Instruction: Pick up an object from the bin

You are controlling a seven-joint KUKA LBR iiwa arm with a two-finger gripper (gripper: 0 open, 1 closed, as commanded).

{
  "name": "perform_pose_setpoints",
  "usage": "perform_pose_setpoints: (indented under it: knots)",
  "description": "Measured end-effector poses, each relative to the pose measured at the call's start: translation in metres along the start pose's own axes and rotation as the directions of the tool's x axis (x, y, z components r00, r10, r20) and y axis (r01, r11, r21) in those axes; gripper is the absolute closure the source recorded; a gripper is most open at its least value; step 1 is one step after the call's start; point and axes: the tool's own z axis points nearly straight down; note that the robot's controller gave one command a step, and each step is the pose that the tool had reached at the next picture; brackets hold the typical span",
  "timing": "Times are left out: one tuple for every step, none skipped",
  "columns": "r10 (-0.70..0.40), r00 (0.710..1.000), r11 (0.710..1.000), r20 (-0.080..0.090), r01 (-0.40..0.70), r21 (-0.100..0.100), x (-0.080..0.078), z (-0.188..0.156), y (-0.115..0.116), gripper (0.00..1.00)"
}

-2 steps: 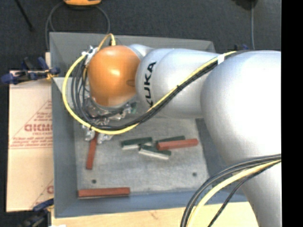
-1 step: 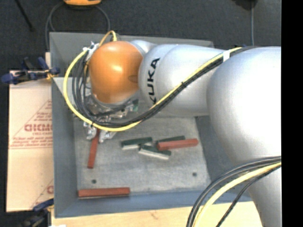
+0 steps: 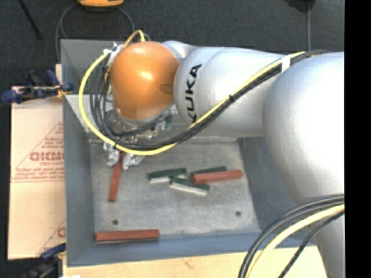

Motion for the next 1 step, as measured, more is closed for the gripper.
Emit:
perform_pose_setpoints:
  knots:
    - [0.001,1.0,1.0,0.003,-0.001,0.006,-0.0005,-0.0223,-0.0011,1.0]
